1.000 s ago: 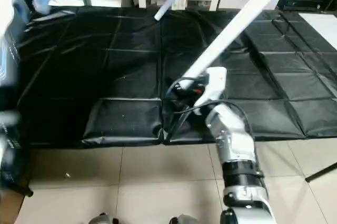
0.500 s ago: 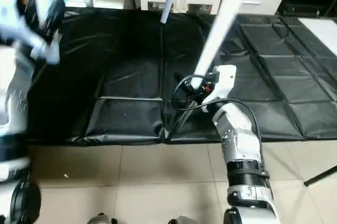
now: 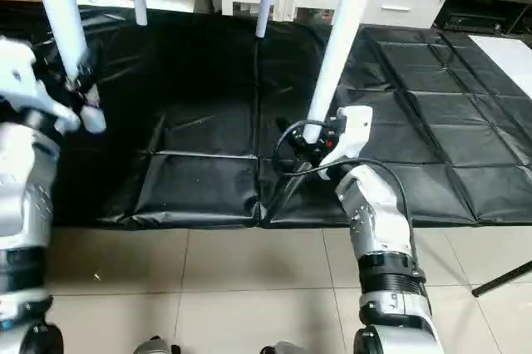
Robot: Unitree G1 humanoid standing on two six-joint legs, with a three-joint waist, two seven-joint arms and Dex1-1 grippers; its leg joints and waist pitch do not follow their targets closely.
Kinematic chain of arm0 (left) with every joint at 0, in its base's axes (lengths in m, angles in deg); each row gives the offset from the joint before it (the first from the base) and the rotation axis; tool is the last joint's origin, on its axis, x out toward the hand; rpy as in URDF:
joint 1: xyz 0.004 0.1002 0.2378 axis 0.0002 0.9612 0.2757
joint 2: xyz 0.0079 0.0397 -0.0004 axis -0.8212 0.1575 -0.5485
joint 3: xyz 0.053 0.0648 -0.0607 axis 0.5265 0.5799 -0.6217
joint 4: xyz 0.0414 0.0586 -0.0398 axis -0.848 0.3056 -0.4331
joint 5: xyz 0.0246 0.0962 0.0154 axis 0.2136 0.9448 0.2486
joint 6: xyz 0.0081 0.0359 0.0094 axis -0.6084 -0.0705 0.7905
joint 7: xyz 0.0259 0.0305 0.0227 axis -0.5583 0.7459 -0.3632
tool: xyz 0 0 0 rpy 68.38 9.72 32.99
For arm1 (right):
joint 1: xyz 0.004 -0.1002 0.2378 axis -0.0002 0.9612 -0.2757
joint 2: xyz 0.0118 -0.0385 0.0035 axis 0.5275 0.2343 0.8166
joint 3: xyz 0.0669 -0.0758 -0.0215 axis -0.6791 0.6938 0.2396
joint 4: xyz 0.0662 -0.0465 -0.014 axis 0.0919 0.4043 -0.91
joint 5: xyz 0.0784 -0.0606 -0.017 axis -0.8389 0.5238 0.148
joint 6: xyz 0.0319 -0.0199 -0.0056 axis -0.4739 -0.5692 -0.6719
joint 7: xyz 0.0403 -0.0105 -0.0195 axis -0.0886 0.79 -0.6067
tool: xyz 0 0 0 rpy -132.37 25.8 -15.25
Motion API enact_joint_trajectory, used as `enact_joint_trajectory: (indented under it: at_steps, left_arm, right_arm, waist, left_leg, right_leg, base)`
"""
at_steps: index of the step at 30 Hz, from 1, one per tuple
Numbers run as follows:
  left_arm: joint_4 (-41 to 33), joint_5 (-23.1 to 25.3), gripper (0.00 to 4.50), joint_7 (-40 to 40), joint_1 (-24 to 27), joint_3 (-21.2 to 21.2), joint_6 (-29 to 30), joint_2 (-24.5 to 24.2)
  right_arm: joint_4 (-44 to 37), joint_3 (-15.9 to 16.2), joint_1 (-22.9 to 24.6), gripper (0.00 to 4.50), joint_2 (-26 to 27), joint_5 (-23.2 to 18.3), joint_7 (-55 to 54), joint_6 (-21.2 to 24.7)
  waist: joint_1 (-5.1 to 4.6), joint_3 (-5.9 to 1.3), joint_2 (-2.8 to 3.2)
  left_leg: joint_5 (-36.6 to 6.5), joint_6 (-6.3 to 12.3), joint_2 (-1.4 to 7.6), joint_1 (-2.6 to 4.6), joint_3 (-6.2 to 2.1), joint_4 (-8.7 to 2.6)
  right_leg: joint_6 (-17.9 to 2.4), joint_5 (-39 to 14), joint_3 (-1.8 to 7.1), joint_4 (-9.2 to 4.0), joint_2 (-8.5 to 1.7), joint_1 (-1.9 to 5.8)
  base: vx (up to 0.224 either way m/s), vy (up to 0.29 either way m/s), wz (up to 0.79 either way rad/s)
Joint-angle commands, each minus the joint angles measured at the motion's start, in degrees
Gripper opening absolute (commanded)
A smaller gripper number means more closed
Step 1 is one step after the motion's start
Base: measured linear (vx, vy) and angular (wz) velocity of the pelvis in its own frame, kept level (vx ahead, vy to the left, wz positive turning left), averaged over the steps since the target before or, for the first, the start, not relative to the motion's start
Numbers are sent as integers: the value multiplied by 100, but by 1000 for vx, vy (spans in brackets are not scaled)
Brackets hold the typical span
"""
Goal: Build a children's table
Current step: Flip table
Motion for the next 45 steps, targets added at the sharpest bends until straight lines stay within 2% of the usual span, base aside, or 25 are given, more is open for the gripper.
enact_joint_trajectory:
  at_steps: [1, 5, 8, 9, 10, 11, 12, 13, 14, 16, 19, 21, 22, 25, 26, 28, 33, 34, 35, 36, 38, 42, 43, 44, 45]
  left_arm:
    - [135, 261, 156, 108, 33, 566, -9, 68]
    - [470, 516, 156, -89, 154, 649, -187, 51]
    - [829, 593, 156, -232, 282, 665, -419, 147]
    - [891, 595, 156, -292, 313, 660, -439, 186]
    - [925, 595, 156, -335, 332, 658, -440, 211]
    - [975, 649, 156, -400, 372, 693, -474, 234]
    - [996, 679, 156, -425, 393, 715, -507, 247]
    - [996, 679, 156, -425, 393, 715, -507, 247]
    - [1078, 761, 156, -477, 446, 776, -594, 271]
    - [1115, 830, 156, -523, 462, 816, -626, 256]
    - [1152, 930, 156, -535, 484, 884, -703, 242]
    - [1133, 917, 156, -527, 485, 891, -716, 238]
    - [1116, 902, 212, -531, 480, 896, -735, 227]
    - [1048, 833, 212, -510, 442, 883, -759, 178]
    - [996, 727, 243, -415, 453, 879, -752, 153]
    - [924, 704, 254, -392, 479, 865, -761, 120]
    - [599, 501, 302, -248, 600, 768, -752, 74]
    - [487, 427, 303, -207, 651, 742, -738, 72]
    - [92, 194, 308, -85, 823, 701, -680, 79]
    - [-63, 109, 323, -37, 895, 701, -652, 84]
    - [-291, -2, 339, 4, 1013, 731, -593, 104]
    - [-641, -164, 370, 48, 1252, 834, -488, 202]
    - [-733, -215, 379, 52, 1328, 859, -455, 251]
    - [-822, -261, 385, 34, 1425, 872, -416, 306]
    - [-876, -283, 390, 0, 1519, 881, -389, 360]
  right_arm:
    - [54, 261, -55, 450, 22, 85, 111, -5]
    - [483, 236, -100, 450, 34, 126, 183, -247]
    - [1105, 166, -174, 450, 132, 135, 404, -713]
    - [1307, 191, -213, 450, 137, 200, 441, -867]
    - [1434, 211, -239, 450, 136, 248, 463, -966]
    - [1661, 201, -314, 450, 149, 292, 470, -1079]
    - [1772, 182, -367, 450, 157, 297, 467, -1111]
    - [1772, 182, -367, 450, 157, 297, 467, -1111]
    - [2134, 145, -545, 450, 157, 324, 441, -1242]
    - [2254, 135, -614, 450, 151, 329, 436, -1287]
    - [2477, 86, -761, 450, 144, 272, 533, -1383]
    - [2541, 65, -802, 450, 145, 253, 588, -1443]
    - [2613, 27, -849, 450, 150, 226, 659, -1502]
    - [2613, -23, -891, 450, 146, 160, 835, -1645]
    - [2526, -41, -878, 450, 145, 116, 859, -1717]
    - [2402, -70, -849, 450, 144, 56, 911, -1731]
    - [1858, -151, -683, 450, 123, -119, 975, -1725]
    - [1730, -155, -628, 450, 121, -131, 1002, -1754]
    - [1249, -199, -454, 450, 105, -233, 1038, -1754]
    - [1077, -215, -387, 450, 99, -273, 1056, -1740]
    - [824, -201, -271, 450, 60, -319, 1092, -1752]
    - [314, -176, 19, 450, 26, -364, 1060, -1703]
    - [151, -170, 124, 450, 24, -384, 1047, -1665]
    - [-68, -143, 274, 450, 29, -403, 1038, -1615]
    - [-264, -114, 423, 450, 34, -403, 1015, -1578]
  waist:
    - [-67, -593, 27]
    - [-85, -596, 35]
    - [-111, -597, 21]
    - [-118, -594, -6]
    - [-124, -587, 1]
    - [-141, -558, -25]
    - [-152, -529, -34]
    - [-161, -535, -24]
    - [-198, -509, -34]
    - [-223, -500, -57]
    - [-251, -498, -46]
    - [-273, -491, -62]
    - [-276, -492, -62]
    - [-276, -498, -54]
    - [-287, -512, -51]
    - [-287, -523, -27]
    - [-312, -513, -45]
    - [-312, -513, -45]
    - [-305, -534, -22]
    - [-302, -545, -31]
    - [-316, -550, -20]
    - [-326, -545, -3]
    - [-324, -546, -13]
    - [-313, -555, 9]
    - [-325, -562, -4]
  left_leg:
    - [668, 650, -6, 64, 97, -271]
    - [606, 697, 5, 73, 95, -273]
    - [587, 756, 19, 59, 92, -275]
    - [587, 773, 29, 58, 97, -270]
    - [581, 787, 25, 60, 99, -272]
    - [525, 839, 35, 54, 104, -278]
    - [492, 841, 34, 54, 103, -296]
    - [467, 844, 35, 64, 101, -295]
    - [380, 847, 49, 76, 100, -307]
    - [347, 854, 46, 74, 105, -308]
    - [385, 892, 54, 79, 97, -307]
    - [403, 945, 64, 89, 98, -309]
    - [403, 958, 65, 86, 99, -305]
    - [391, 1002, 75, 91, 96, -302]
    - [482, 1051, 72, 82, 93, -294]
    - [489, 1061, 76, 95, 90, -290]
    - [470, 1073, 84, 95, 95, -294]
    - [470, 1073, 84, 95, 95, -294]
    - [502, 1029, 95, 92, 89, -290]
    - [564, 1041, 105, 83, 80, -288]
    - [602, 1071, 88, 87, 97, -283]
    - [385, 941, 87, 90, 101, -296]
    - [401, 924, 89, 88, 106, -289]
    - [418, 904, 94, 90, 100, -291]
    - [439, 904, 90, 84, 103, -287]
  right_leg:
    - [-1072, 1223, 344, -304, -468, 582]
    - [-1094, 1166, 343, -318, -475, 576]
    - [-1191, 1207, 343, -311, -490, 586]
    - [-1209, 1229, 343, -309, -503, 578]
    - [-1230, 1231, 343, -307, -494, 575]
    - [-1263, 1162, 343, -317, -501, 562]
    - [-1267, 1084, 341, -332, -496, 556]
    - [-1278, 1016, 339, -332, -500, 555]
    - [-1282, 838, 339, -355, -499, 538]
    - [-1287, 782, 342, -362, -502, 542]
    - [-1289, 813, 343, -355, -511, 543]
    - [-1340, 860, 337, -350, -506, 534]
    - [-1349, 868, 339, -346, -511, 536]
    - [-1383, 882, 333, -342, -511, 530]
    - [-1424, 1018, 334, -324, -519, 543]
    - [-1449, 1030, 330, -322, -519, 538]
    - [-1455, 1024, 331, -323, -517, 537]
    - [-1455, 1024, 331, -323, -517, 537]
    - [-1457, 1116, 337, -305, -518, 556]
    - [-1468, 1231, 339, -285, -524, 570]
    - [-1490, 1340, 331, -293, -495, 556]
    - [-1413, 1070, 338, -331, -484, 561]
    - [-1398, 1129, 348, -326, -481, 568]
    - [-1382, 1207, 349, -328, -481, 573]
    - [-1383, 1257, 347, -316, -469, 572]
  base:
    - [0, 0, 0]
    - [0, 0, 0]
    - [0, 0, 0]
    - [0, 0, 0]
    - [0, 0, 0]
    - [0, 0, 0]
    - [0, 0, 0]
    - [0, 0, 0]
    - [0, 0, 0]
    - [0, 0, 0]
    - [0, 0, 0]
    - [0, 0, 0]
    - [0, 0, 0]
    - [0, 0, 0]
    - [0, 0, 0]
    - [0, 0, 0]
    - [0, 0, 0]
    - [0, 0, 0]
    - [0, 0, 0]
    - [0, 0, 0]
    - [0, 0, 0]
    - [0, 0, 0]
    - [0, 0, 0]
    - [0, 0, 0]
    - [0, 0, 0]
